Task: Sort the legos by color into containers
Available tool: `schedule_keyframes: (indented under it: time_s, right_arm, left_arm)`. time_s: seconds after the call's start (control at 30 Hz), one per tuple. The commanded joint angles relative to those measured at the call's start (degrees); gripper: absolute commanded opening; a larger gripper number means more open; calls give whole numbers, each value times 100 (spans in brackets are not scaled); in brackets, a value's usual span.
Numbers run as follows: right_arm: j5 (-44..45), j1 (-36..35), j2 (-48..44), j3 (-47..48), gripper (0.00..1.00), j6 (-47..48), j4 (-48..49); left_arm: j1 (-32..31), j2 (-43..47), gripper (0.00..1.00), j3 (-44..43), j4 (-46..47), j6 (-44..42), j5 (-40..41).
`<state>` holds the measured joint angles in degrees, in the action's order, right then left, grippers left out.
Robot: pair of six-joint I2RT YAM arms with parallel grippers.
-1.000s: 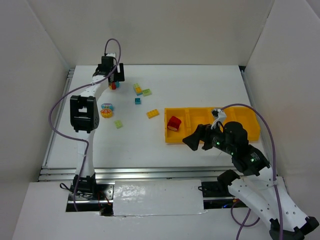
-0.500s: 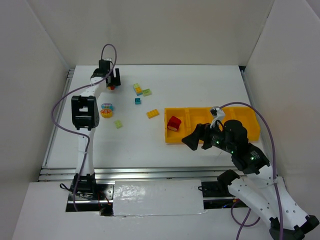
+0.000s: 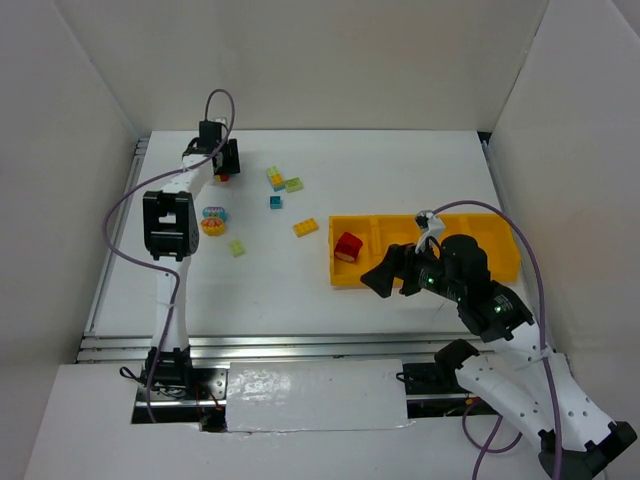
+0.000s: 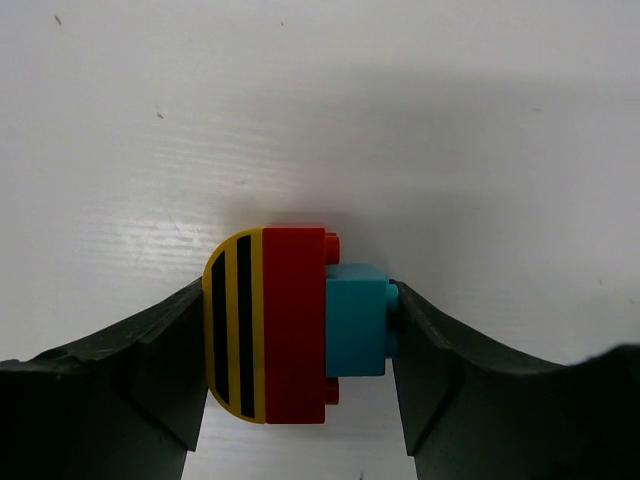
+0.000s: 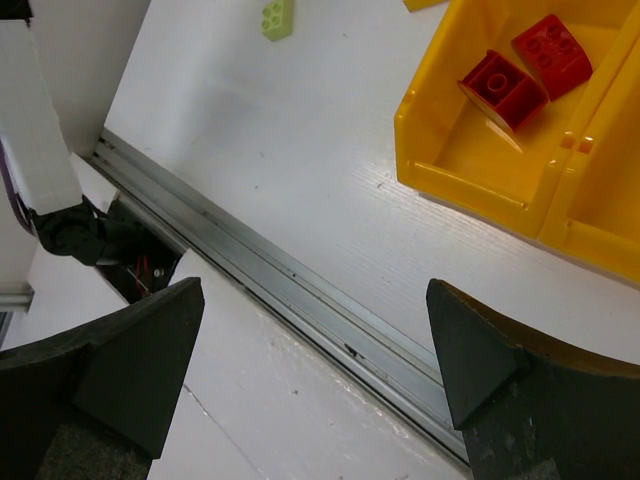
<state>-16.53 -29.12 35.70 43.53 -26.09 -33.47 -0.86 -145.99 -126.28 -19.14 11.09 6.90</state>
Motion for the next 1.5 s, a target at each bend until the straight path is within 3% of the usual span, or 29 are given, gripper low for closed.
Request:
schedule_keyframes:
  time_s: [0.0,0.07,0.17,0.2,0.43,0.63,0.77,0.9,1.07,1.47]
  right_arm:
    - [106,-41,86,139,100,-45,429]
    - [430,-41,77,112,100,-273,508]
    - [974,-23,-37,217,100,-721,552]
    - [1351,12,-237,566,100,-1392,579]
    - [996,12,-188,929,100,-1953,1043]
    - [-120,-14,296,754,95,-2620,2018]
    - [-429,-155,700,709,93,-2963,2398]
    - [27,-453,972,841,93,-2894,2136]
    - [194,-822,1464,885,94,-2735,1854]
    - [-333,-1201,1167,165,92,-2876,2328]
  left_arm:
    - [-19,957,0,487,164,287,-371]
    - [-28,1770,0,892,348,445,-636]
    - [-98,3158,0,2409,814,744,-1584]
    - [-551,5279,0,3764,937,754,-1882]
    - [-2213,8125,0,5814,867,1087,-1815]
    - [-2875,9614,0,6984,947,1317,-2209]
    - [-3209,9783,0,7240,824,1168,-2675]
    - [-3892,9625,0,7310,797,729,-2877]
    - [-4745,9301,0,7205,824,219,-2450]
    - [-5248,8210,0,6476,990,-678,-1999]
